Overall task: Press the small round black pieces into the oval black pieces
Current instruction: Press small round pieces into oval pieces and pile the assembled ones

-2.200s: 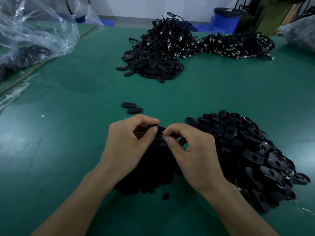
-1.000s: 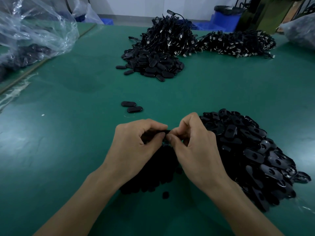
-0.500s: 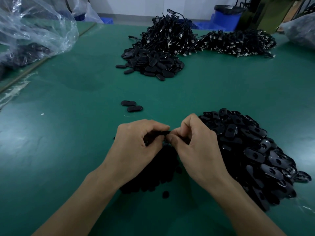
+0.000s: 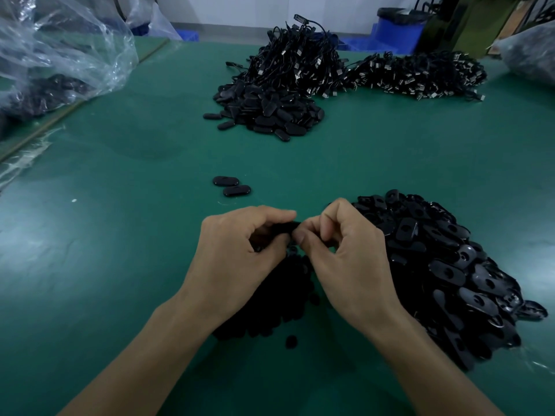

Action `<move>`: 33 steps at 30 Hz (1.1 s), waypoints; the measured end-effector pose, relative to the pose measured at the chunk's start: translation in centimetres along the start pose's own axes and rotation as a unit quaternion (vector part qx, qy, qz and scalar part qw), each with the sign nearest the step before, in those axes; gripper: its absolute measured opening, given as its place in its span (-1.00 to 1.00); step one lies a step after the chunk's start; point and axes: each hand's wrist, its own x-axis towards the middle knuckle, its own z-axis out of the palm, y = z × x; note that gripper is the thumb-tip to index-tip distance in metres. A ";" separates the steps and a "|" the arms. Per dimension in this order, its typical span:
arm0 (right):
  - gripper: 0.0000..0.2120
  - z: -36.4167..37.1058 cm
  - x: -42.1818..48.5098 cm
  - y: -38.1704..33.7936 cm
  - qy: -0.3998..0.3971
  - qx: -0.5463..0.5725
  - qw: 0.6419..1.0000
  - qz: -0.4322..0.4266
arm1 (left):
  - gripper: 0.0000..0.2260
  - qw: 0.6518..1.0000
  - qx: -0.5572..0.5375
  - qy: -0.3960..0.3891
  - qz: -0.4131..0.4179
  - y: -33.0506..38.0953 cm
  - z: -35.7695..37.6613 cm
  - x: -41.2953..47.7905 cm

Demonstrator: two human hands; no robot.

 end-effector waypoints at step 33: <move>-0.59 0.1 -0.1 -0.3 -0.017 -0.077 0.997 0.025 | -0.79 0.989 0.120 -0.018 0.084 0.6 0.7 -0.2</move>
